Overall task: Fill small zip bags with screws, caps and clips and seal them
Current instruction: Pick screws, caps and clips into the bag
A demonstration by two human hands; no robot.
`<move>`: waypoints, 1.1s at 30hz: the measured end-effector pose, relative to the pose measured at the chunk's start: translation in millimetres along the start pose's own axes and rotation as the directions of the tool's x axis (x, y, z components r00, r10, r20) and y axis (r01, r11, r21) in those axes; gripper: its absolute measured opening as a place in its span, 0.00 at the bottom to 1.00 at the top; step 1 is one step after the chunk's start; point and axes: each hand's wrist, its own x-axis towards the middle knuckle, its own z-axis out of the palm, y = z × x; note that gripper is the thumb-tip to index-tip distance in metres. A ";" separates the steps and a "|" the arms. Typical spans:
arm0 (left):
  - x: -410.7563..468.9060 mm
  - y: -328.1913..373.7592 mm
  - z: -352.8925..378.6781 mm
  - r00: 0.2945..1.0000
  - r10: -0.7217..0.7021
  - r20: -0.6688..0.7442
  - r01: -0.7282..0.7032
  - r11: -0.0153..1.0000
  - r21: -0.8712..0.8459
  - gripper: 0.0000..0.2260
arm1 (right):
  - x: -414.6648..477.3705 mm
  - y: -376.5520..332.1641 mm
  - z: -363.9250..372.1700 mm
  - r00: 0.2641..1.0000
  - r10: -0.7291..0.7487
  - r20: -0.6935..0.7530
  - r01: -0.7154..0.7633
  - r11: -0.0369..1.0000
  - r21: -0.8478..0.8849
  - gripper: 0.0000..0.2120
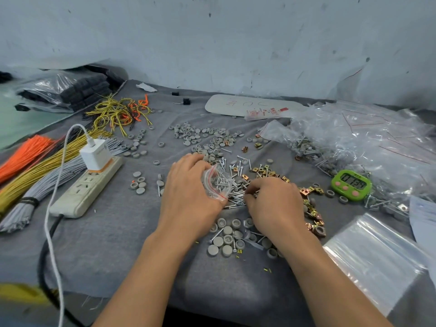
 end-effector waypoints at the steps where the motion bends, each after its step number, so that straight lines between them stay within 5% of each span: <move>1: -0.1 -0.3 0.0 1.000 -0.005 0.002 0.005 1.000 0.002 0.21 | -1.3 0.5 -0.4 1.000 -0.001 -0.031 0.002 0.999 0.043 0.04; 5: -0.6 0.2 -0.4 1.000 -0.020 0.010 0.020 0.999 0.035 0.21 | -1.7 4.4 -0.2 0.991 0.006 -0.137 0.040 0.945 0.325 0.03; 12: -1.7 1.0 -1.0 0.998 -0.048 0.045 0.043 0.992 0.117 0.23 | 0.9 0.1 -0.9 0.995 0.080 -0.056 0.005 0.524 0.851 0.09; 15: -1.9 1.3 -0.5 0.997 -0.049 0.055 0.041 0.991 0.129 0.24 | -0.1 -3.3 -1.6 1.000 -0.023 -0.019 0.028 0.472 0.881 0.11; 27: -6.1 10.5 0.9 0.993 0.112 -0.040 -0.116 0.986 -0.120 0.16 | -2.2 -14.5 6.2 0.955 -0.256 0.151 0.014 0.548 0.837 0.11; 30: -4.5 9.6 -0.7 0.994 0.109 -0.028 -0.111 0.987 -0.117 0.14 | -3.6 -13.4 1.4 0.948 -0.245 0.202 -0.085 0.418 0.905 0.12; 33: -1.8 7.2 -4.5 0.999 0.028 -0.029 -0.031 0.996 -0.081 0.18 | 0.0 -5.0 -3.1 0.980 -0.059 0.191 -0.169 0.269 0.948 0.16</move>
